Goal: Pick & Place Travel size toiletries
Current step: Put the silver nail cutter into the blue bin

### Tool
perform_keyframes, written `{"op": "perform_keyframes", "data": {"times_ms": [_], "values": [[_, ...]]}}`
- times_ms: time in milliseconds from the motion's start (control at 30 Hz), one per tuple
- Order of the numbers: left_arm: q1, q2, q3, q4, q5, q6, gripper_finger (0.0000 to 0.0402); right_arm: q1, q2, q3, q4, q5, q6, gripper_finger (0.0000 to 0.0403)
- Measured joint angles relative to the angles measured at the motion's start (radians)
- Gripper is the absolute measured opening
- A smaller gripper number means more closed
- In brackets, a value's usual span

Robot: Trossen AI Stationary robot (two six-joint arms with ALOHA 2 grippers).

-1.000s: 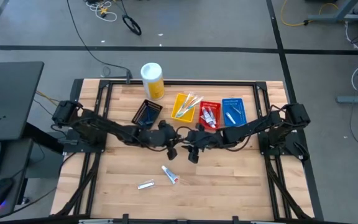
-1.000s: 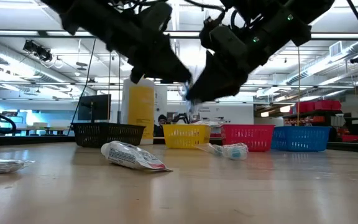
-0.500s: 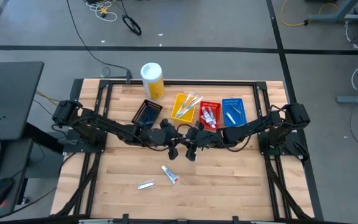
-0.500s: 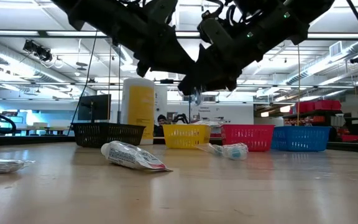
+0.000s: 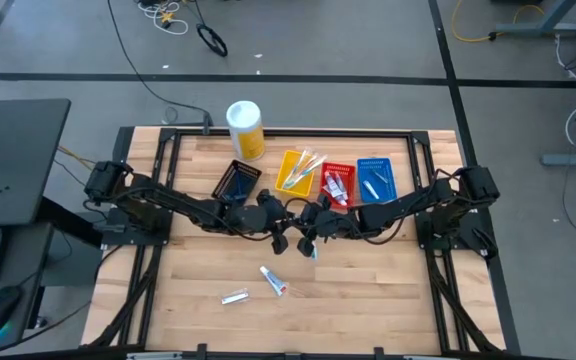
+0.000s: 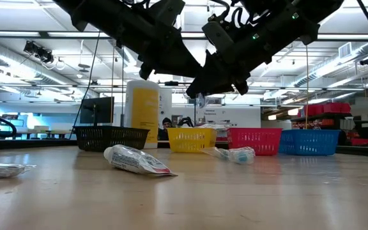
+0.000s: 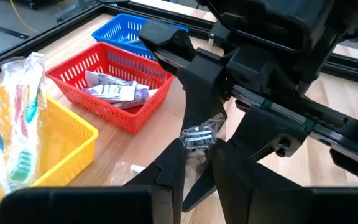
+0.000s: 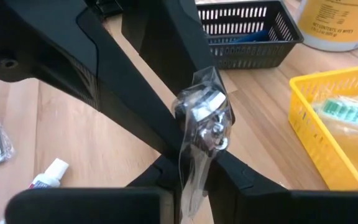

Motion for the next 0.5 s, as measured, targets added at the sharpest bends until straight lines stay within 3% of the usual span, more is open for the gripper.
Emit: {"op": "perform_keyframes", "data": {"times_ms": [333,500], "values": [[0.0,0.0,0.0,-0.006,-0.013,0.006,0.0097,-0.001,0.0,-0.001,-0.011,-0.002,0.075,0.0051],[-0.001,0.0,0.0,-0.008,-0.091,0.008,0.0119,-0.002,-0.001,-0.004,-0.054,0.004,0.12,0.005]]}}
